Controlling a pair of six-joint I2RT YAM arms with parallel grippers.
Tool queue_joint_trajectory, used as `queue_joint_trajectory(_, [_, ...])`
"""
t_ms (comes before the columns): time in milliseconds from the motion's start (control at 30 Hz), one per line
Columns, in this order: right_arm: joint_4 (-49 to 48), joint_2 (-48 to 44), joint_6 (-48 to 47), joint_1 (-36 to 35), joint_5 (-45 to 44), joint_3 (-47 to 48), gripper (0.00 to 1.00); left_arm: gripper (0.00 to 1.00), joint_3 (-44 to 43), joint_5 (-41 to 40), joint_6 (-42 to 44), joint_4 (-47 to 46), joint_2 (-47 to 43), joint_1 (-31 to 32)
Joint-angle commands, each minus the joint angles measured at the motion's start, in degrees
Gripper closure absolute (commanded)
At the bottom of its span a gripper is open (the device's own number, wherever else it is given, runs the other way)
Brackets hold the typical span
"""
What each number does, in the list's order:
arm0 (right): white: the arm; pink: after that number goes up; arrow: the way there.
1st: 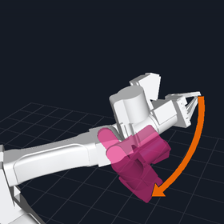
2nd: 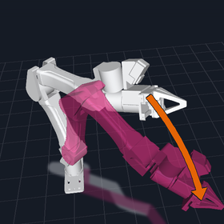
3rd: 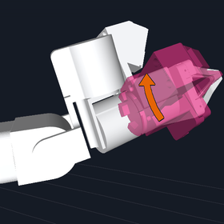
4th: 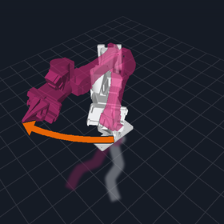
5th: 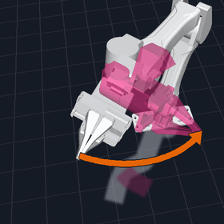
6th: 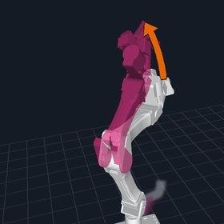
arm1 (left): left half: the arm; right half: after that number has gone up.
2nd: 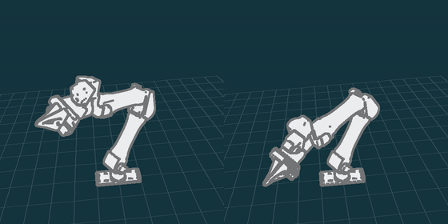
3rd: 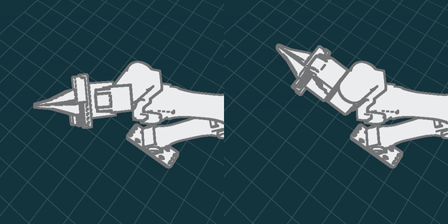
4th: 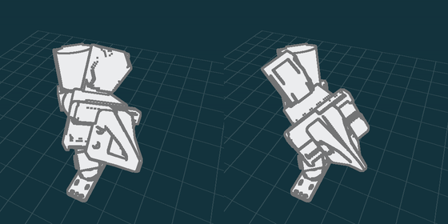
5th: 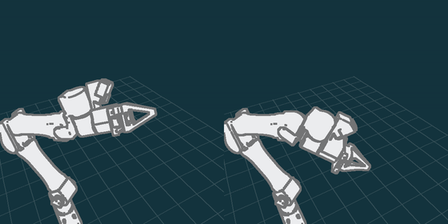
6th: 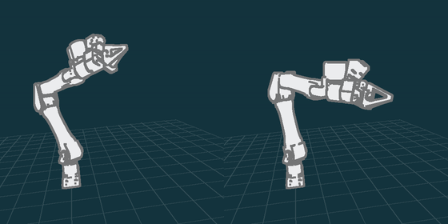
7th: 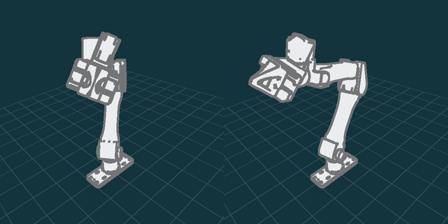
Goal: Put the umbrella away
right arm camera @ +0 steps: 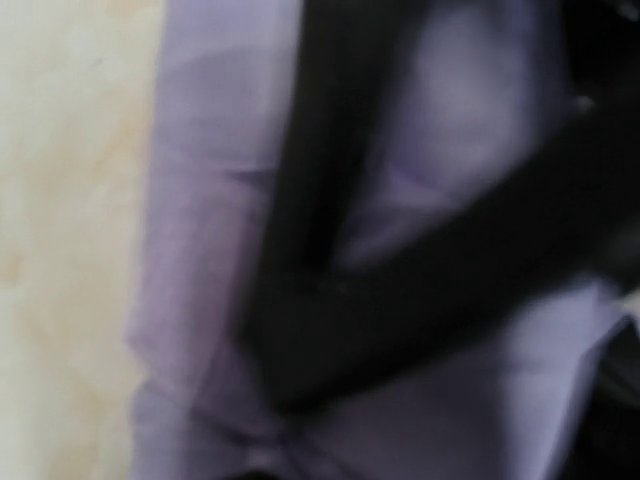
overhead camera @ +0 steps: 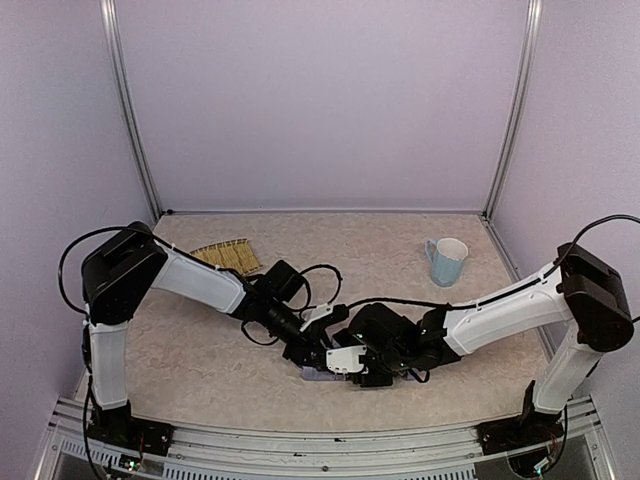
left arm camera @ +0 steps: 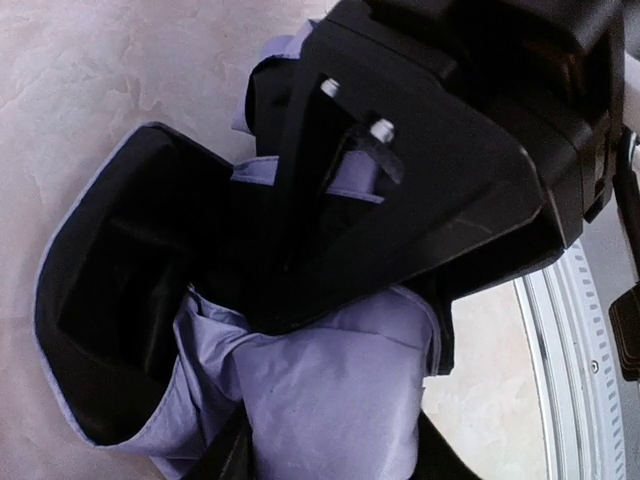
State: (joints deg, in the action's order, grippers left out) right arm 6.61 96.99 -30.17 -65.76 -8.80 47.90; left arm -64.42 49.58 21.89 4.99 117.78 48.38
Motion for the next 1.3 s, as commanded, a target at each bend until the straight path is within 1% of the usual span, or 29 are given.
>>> queue_joint_trajectory(0, [5.7,4.1,1.2,0.9,2.2,0.1,0.72,0.49,3.3,-6.3,2.1,12.7,2.7,0.8])
queue_joint_trajectory(33, [6.3,4.1,1.4,1.0,3.1,0.2,0.75,0.36,3.4,-7.2,1.4,11.4,1.2,0.4])
queue_joint_trajectory(67, [6.9,4.1,1.7,1.2,3.8,0.3,0.77,0.04,3.9,-7.9,0.3,9.4,-0.7,-0.2])
queue_joint_trajectory(133, [8.8,4.5,2.1,1.4,4.6,0.7,0.8,0.01,5.1,-10.0,-1.9,3.0,-5.3,-1.6])
queue_joint_trajectory(233, [10.6,5.4,2.9,1.5,4.6,1.1,0.84,0.01,7.5,-15.8,-4.5,-5.0,-13.7,-3.0])
queue_joint_trajectory(333, [11.3,5.5,3.4,1.5,5.5,1.2,0.9,0.01,10.5,-27.3,-6.0,-11.7,-22.7,-3.4])
queue_joint_trajectory(400, [11.2,5.0,3.6,1.5,6.8,1.1,0.93,0.01,13.9,-34.8,-5.5,-16.4,-30.1,-3.3])
queue_joint_trajectory(433, [11.0,4.7,3.7,1.6,7.1,1.1,0.95,0.01,16.6,-38.0,-5.9,-20.9,-33.9,-3.3])
queue_joint_trajectory(467, [10.9,4.5,3.8,1.7,7.4,1.1,0.97,0.01,20.3,-40.8,-6.8,-27.4,-37.6,-3.4])
queue_joint_trajectory(500, [10.6,4.2,3.9,1.8,7.7,1.1,1.0,0.01,24.5,-43.8,-8.5,-35.3,-41.3,-3.4])
queue_joint_trajectory(567, [10.0,3.1,4.4,2.7,9.0,1.4,1.0,0.01,33.0,-50.4,-14.9,-52.2,-46.9,-3.4])
queue_joint_trajectory(600, [9.6,2.5,4.8,3.2,9.8,1.7,1.0,0.01,36.5,-51.6,-18.8,-58.7,-49.0,-3.4])
queue_joint_trajectory(633, [9.3,1.9,5.4,4.3,10.8,2.1,1.0,0.01,39.6,-50.3,-21.5,-64.5,-50.5,-3.7])
queue_joint_trajectory(667, [9.0,1.0,6.0,5.5,12.0,2.6,1.0,0.01,42.2,-45.6,-21.9,-68.9,-51.4,-4.0])
queue_joint_trajectory(700, [8.8,0.2,6.8,6.5,13.3,3.4,1.0,0.01,44.0,-38.7,-20.5,-71.2,-51.6,-4.1])
queue_joint_trajectory(733, [8.6,-0.6,7.3,7.6,14.7,4.0,1.0,0.03,44.7,-33.5,-19.0,-71.2,-51.4,-4.0])
queue_joint_trajectory(767, [8.4,-1.5,7.7,8.5,15.7,4.5,1.0,0.09,44.6,-30.9,-18.8,-69.6,-50.7,-3.9])
queue_joint_trajectory(833, [7.9,-3.6,8.1,10.1,17.4,5.3,1.0,0.27,43.6,-29.2,-19.4,-64.1,-48.6,-3.6])
queue_joint_trajectory(867, [7.6,-4.7,8.2,10.8,18.0,5.9,1.0,0.33,43.6,-28.8,-19.3,-62.6,-47.6,-3.5])
queue_joint_trajectory(933, [7.3,-6.9,8.2,12.3,19.2,6.8,1.0,0.36,44.5,-28.6,-19.0,-61.4,-46.0,-2.9])
queue_joint_trajectory(1000, [7.4,-8.8,8.2,13.7,20.4,8.0,1.0,0.36,45.9,-28.7,-17.7,-61.9,-45.6,-1.6])
queue_joint_trajectory(1067, [7.7,-10.6,7.9,15.0,20.6,9.3,1.0,0.35,46.8,-29.4,-15.2,-61.9,-45.2,1.1])
queue_joint_trajectory(1167, [7.9,-13.1,6.9,15.9,18.8,11.1,1.0,0.33,46.9,-30.5,-12.7,-62.0,-43.3,4.1])
queue_joint_trajectory(1267, [7.9,-15.0,5.2,15.9,17.2,12.6,1.0,0.32,46.2,-30.2,-13.9,-62.9,-40.6,4.7])
